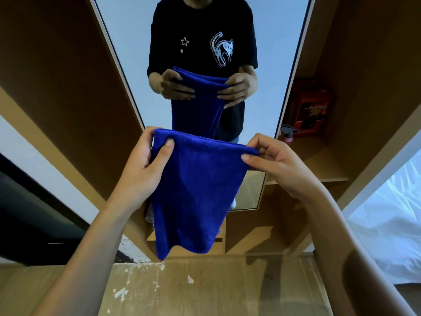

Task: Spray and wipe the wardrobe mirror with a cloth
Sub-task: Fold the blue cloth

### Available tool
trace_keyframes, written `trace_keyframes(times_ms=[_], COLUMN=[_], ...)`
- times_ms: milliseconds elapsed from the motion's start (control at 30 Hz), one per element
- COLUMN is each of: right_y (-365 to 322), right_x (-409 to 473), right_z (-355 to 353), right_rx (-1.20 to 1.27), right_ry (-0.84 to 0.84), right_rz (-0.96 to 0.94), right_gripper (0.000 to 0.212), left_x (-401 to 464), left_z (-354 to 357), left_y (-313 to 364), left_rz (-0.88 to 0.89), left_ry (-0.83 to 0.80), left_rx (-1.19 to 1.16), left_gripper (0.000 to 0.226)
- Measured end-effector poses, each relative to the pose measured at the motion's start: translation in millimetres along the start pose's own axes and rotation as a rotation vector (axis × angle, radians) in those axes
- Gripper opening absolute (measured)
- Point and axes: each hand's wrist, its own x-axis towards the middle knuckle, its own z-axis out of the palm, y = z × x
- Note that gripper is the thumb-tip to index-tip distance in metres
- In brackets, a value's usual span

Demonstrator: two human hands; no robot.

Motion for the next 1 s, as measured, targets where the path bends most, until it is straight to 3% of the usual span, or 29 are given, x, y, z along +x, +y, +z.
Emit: trace_keyframes(times_ms=[233,500,767,1000], right_y=[-6.0,-23.2,-51.4,-54.3], right_x=[5.8,10.8,15.3,17.0], right_z=[4.3,-6.2,-4.7,-5.8], right_rx=[0.126,0.168,0.267,0.413], right_ry=[0.082,0.099,0.134,0.198], right_rz=[-0.049,-0.058,-0.184,-0.050], right_gripper=[0.009,0.026,0.019,0.019], left_x=[-3.9,-3.4,5.3,4.9], left_z=[-1.0,-1.3,-13.5,-7.3], left_y=[1.9,8.2,21.8,26.3], left_rz=[-0.025,0.021,-0.014,-0.098], left_ry=[-0.027,-0.069,-0.177,-0.187], left_rx=[-0.167,-0.269,-0.503,-0.578], left_gripper=[0.013,0.014,0.014,0.018])
